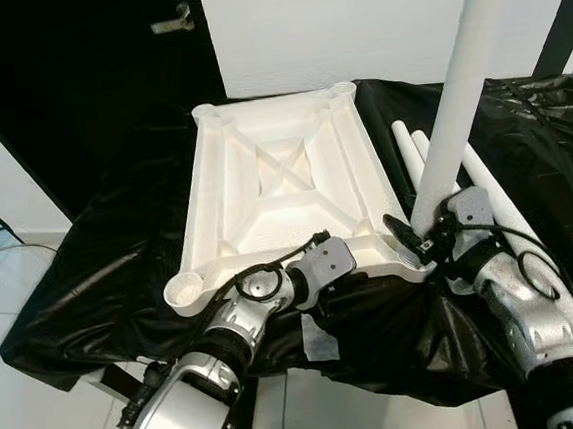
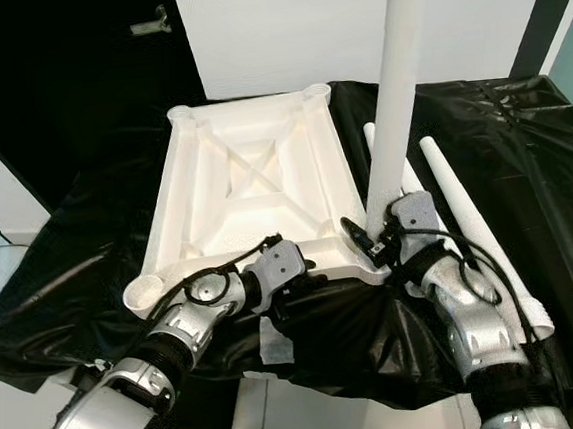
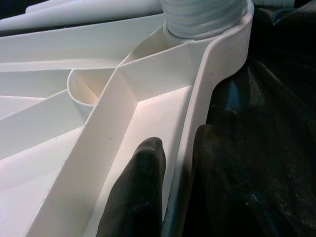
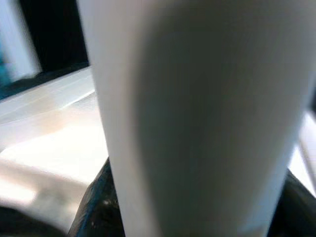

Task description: Building children table

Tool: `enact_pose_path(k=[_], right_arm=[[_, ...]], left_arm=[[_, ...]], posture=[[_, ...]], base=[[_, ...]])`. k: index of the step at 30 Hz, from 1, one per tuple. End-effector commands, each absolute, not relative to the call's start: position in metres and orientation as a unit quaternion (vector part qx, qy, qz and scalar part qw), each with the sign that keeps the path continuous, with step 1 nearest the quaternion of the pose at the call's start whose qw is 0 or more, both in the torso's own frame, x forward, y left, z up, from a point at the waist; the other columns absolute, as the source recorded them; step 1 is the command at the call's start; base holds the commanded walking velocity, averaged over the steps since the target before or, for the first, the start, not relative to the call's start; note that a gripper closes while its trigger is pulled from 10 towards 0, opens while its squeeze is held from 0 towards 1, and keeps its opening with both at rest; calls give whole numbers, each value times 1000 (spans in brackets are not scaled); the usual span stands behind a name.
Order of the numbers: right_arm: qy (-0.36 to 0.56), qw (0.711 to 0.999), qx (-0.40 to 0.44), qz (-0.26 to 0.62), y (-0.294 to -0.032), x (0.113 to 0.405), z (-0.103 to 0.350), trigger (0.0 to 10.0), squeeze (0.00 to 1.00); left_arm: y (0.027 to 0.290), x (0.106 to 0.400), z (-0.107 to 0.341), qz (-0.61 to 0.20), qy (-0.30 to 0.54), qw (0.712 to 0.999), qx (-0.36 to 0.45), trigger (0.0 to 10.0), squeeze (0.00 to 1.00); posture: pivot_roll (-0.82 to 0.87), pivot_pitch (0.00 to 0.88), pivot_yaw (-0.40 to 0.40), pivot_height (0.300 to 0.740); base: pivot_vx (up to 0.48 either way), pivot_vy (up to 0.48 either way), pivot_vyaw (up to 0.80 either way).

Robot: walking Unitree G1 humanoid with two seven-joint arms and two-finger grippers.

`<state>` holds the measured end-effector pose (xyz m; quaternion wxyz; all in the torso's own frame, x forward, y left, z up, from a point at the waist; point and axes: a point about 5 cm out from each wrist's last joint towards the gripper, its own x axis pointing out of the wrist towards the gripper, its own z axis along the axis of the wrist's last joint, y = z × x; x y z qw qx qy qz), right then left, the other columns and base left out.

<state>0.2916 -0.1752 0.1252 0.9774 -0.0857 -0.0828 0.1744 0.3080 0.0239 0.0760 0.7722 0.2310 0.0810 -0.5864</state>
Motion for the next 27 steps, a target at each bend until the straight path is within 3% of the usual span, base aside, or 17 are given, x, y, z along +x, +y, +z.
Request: enact_pose_path(k=[1,2,4,6,10,13,14,15,16,17,18,19,24,25,27], right_arm=[[-43,988,-82,122,-171,280,99,0,0],[-43,988,-82,122,-171,280,99,0,0],[-45,997,-61,-6,-172,271,92,0,0],[-42,996,-56,-51,-171,268,90,0,0],[-41,993,-57,-92,-172,266,91,0,0],[-43,994,-64,-74,-170,267,93,0,0],[-41,995,-72,-52,-166,267,92,4000,0],[-40,996,-78,-37,-163,267,92,4000,0],[-41,995,-82,-26,-160,268,92,10000,0],[-41,995,-85,-15,-159,268,92,10000,180],[-41,995,-85,-15,-159,268,92,10000,180],[-43,996,-82,-1,-158,269,92,10000,1000],[-41,993,-87,69,-161,271,94,10000,1000],[-45,990,-89,97,-162,271,98,10000,0],[-52,982,-89,157,-160,270,106,10000,0]], left_arm=[[35,281,35,-635,187,712,234,10000,0],[35,281,35,-635,187,712,234,10000,0],[37,279,32,-636,189,711,234,10000,0],[37,279,32,-636,190,710,234,10000,0],[37,279,32,-637,190,710,233,10000,0],[36,279,32,-637,190,709,234,10000,0],[36,279,32,-638,189,709,235,10000,0],[35,279,32,-638,189,708,235,10000,0],[35,279,33,-638,188,709,235,10000,0],[35,279,33,-638,187,709,235,10000,0],[35,279,33,-638,187,709,235,10000,0],[35,280,33,-638,187,710,234,10000,0],[37,279,32,-638,189,708,236,10000,0],[38,279,32,-637,189,708,237,10000,0],[39,279,32,-637,190,708,238,10000,0]], posture=[[-78,0,34,740],[-78,0,34,740],[-74,0,35,740],[-74,0,35,740],[-79,0,42,740],[-84,0,43,740],[-81,0,40,740],[-81,0,40,740],[-79,0,40,740],[-79,0,40,740],[-79,0,40,740],[-80,0,42,740],[-82,0,45,740],[-83,0,47,740],[-85,0,47,740]], base=[[0,0,0],[0,0,0],[0,0,0],[0,0,0],[0,0,0],[0,0,0],[0,0,0],[0,0,0],[0,0,0],[0,0,0],[0,0,0],[0,0,0],[0,0,0],[0,0,0],[0,0,0]])
